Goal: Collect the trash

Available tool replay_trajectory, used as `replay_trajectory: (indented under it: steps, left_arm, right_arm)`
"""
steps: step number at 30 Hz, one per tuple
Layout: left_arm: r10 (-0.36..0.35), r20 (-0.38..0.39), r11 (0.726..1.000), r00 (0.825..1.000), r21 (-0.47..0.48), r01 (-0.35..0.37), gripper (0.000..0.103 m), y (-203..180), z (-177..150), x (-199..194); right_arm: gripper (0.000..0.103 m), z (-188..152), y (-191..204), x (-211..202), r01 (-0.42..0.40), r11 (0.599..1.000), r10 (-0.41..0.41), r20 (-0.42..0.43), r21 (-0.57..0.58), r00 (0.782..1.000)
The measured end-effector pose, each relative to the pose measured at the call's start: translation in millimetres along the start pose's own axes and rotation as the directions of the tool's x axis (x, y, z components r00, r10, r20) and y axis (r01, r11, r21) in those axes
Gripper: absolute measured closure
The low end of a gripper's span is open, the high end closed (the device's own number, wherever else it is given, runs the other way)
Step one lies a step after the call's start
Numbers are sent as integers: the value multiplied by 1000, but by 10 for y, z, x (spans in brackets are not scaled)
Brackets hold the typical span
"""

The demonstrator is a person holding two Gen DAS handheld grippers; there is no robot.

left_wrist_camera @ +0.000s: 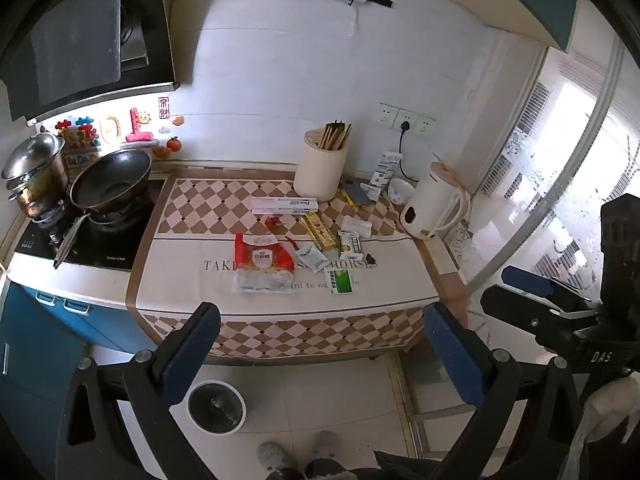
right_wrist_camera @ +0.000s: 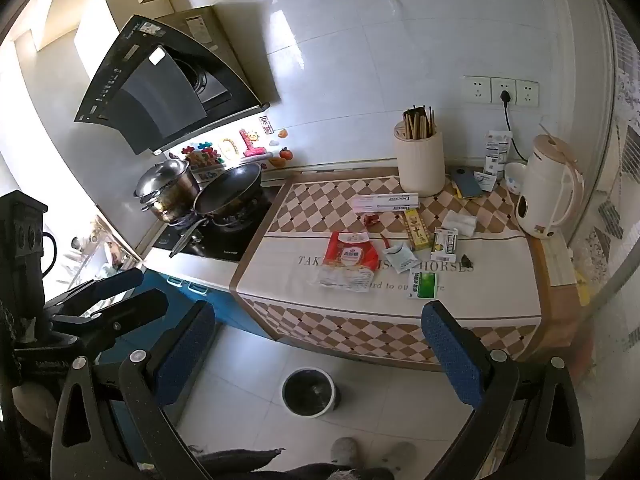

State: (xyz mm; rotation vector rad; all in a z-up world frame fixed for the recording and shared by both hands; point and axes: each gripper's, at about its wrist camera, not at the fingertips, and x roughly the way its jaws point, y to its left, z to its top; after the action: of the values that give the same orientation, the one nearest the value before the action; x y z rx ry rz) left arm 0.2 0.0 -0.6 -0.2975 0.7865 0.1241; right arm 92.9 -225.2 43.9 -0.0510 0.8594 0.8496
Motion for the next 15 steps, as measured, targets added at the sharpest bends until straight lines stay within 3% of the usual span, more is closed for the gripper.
replay_trajectory:
  steps: [15]
  left_arm:
    - [-35, -6, 999, 999, 4, 35, 0, -65, 12, -13]
  right_arm:
    - [0, -27, -42, -5, -1, 1000, 1, -3, 0, 1000]
